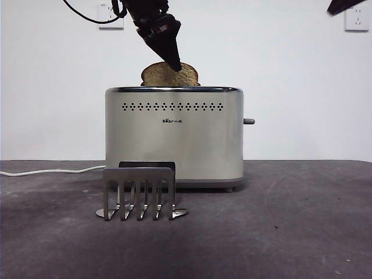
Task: Pick up a slice of bread from the rack,put the bread on the toaster,press the button
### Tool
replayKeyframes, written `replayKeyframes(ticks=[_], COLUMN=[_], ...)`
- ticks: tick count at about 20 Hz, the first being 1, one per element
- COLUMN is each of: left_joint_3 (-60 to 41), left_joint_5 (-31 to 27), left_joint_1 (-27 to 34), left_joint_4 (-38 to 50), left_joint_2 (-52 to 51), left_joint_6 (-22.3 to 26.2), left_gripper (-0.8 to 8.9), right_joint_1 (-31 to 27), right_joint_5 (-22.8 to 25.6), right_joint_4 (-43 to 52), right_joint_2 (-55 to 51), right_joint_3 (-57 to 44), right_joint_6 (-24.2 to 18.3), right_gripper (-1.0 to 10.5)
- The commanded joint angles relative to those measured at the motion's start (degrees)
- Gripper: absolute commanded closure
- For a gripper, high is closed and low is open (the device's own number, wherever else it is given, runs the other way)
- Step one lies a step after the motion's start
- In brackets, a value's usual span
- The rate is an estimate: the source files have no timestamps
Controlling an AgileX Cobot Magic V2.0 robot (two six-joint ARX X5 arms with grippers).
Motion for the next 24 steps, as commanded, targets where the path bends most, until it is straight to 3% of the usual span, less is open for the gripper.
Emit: replayKeyframes(ticks=[1, 5, 10, 13, 24], left_joint_3=[-0.2, -0.2, -0.2, -0.2, -0.2], left_joint_5=[-0.4, -0.4, 0.1, 2.0, 4.6], left_joint_1=[-0.1, -0.1, -0.5, -0.6, -0.9], left_joint_4=[0.3, -0.4, -4.6, -6.5, -11.3], left_joint_2=[-1.7, -7.3, -17.2, -22.9, -30.3], left_joint_6=[-4.0, -11.6, -22.6, -26.7, -30.8], left_gripper=[4.28, 4.28, 4.28, 4.28, 4.28], right_joint_1=[0.1, 0.1, 0.1, 0.0, 0.1], right_joint_5=[-0.8, -10.3, -10.8, -15.2, -15.1], right_joint_4=[6.3, 23.1, 39.9, 47.7, 52.7], right_joint_2=[3.9, 12.3, 25.0, 32.3, 43.3], right_joint_3=[0.2, 0.2, 0.2, 0.3, 4.7], right_joint_6=[3.0, 12.0, 22.3, 27.4, 30.6], right_gripper=[9.6, 9.6, 9.6, 9.6, 9.6])
